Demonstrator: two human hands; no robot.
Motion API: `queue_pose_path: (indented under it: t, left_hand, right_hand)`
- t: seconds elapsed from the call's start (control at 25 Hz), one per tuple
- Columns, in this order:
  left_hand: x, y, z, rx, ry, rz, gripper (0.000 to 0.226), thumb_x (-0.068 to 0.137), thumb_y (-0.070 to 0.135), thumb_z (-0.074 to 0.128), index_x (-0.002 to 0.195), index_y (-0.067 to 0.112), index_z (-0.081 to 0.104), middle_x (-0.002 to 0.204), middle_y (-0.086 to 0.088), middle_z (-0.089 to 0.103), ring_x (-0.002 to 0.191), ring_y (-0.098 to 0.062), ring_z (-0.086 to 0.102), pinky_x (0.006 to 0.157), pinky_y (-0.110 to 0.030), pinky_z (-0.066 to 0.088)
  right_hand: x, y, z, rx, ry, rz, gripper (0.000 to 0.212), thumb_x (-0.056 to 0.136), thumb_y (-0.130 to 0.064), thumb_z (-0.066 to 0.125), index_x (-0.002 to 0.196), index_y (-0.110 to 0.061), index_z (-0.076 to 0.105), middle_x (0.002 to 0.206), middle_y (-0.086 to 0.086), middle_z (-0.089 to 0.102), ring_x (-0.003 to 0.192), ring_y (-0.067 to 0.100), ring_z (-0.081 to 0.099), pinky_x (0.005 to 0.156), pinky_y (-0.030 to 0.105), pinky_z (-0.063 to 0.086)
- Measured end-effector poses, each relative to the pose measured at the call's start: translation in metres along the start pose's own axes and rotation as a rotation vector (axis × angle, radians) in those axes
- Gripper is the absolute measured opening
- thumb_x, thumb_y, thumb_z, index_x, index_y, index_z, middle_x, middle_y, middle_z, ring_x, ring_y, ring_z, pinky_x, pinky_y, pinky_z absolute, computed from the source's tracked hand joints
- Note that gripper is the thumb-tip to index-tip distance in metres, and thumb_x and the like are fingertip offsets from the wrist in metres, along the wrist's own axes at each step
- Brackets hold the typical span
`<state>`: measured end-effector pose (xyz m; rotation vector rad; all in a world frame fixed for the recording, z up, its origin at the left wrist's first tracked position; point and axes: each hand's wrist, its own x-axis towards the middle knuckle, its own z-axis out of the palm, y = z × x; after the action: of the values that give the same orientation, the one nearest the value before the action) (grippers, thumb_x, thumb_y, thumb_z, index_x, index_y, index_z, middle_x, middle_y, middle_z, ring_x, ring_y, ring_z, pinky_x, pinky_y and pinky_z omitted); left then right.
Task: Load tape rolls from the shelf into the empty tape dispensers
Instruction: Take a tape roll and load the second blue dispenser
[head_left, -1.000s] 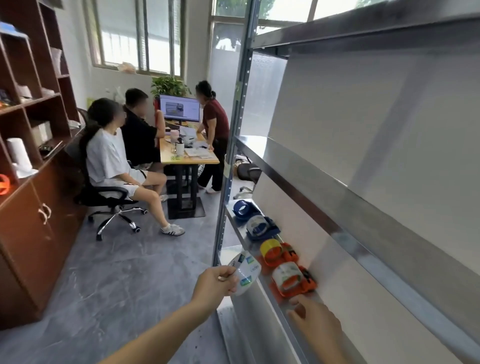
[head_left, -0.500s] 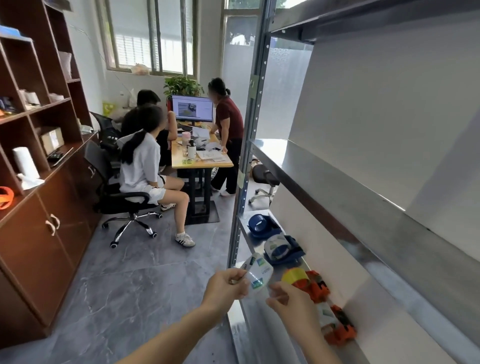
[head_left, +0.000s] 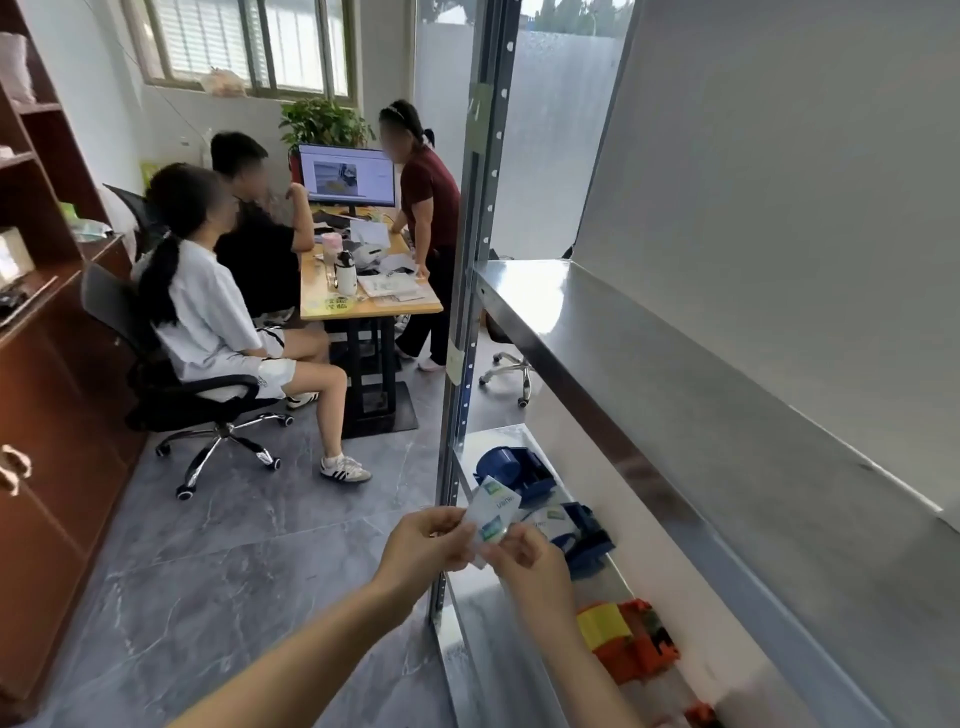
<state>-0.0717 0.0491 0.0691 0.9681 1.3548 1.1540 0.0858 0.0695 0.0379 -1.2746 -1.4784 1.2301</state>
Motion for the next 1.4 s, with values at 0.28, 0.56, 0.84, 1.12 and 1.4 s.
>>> queue_pose_path:
  t: [0.28,0.56,0.84,1.12,1.4]
  left_hand:
    - [0.078,0.005,-0.015,0.098,-0.091,-0.157,0.025,0.087,0.033,0.068,0.083,0.009,0.068,0.075,-0.006,0.074,0.056,-0.013,0.062,0.053,-0.02,0.045]
    - [0.173,0.015,-0.039,0.201,-0.516,-0.222,0.018,0.082,0.0,0.064,0.1,0.0,0.067,0.077,-0.005,0.07,0.06,-0.011,0.062,0.051,-0.016,0.045]
    - [0.23,0.001,-0.041,0.249,-0.842,-0.29,0.017,0.084,0.009,0.06,0.096,0.011,0.073,0.071,0.0,0.068,0.057,-0.01,0.056,0.054,-0.019,0.044]
    - [0.308,-0.02,-0.026,0.542,-0.498,0.007,0.034,0.095,0.023,0.056,0.129,0.02,0.052,0.123,-0.002,0.056,0.095,-0.013,0.058,0.075,-0.023,0.051]
    - [0.344,-0.043,0.014,0.743,-0.67,-0.187,0.024,0.101,0.025,0.038,0.09,0.012,0.054,0.092,-0.011,0.055,0.081,-0.021,0.048,0.071,-0.031,0.036]
  right_hand:
    - [0.052,0.013,0.019,-0.069,0.049,0.034,0.011,0.079,-0.028,0.075,0.077,-0.032,0.065,0.076,-0.008,0.072,0.069,0.004,0.065,0.063,0.023,0.051]
    - [0.103,0.022,0.05,-0.08,0.372,0.17,0.033,0.07,-0.044,0.078,0.084,-0.017,0.064,0.081,0.011,0.07,0.073,0.019,0.066,0.069,0.037,0.054]
    - [0.116,0.019,0.088,-0.089,0.637,0.206,0.049,0.077,-0.01,0.08,0.106,-0.047,0.064,0.094,-0.012,0.076,0.083,0.009,0.073,0.071,0.022,0.058]
    - [0.143,0.031,0.072,-0.071,0.865,0.343,0.048,0.074,0.0,0.079,0.092,-0.044,0.073,0.092,-0.015,0.072,0.075,-0.003,0.066,0.067,0.009,0.05]
    - [0.185,0.048,0.053,-0.081,0.76,0.414,0.037,0.075,-0.003,0.078,0.088,-0.036,0.069,0.091,-0.017,0.073,0.085,-0.003,0.067,0.084,0.023,0.055]
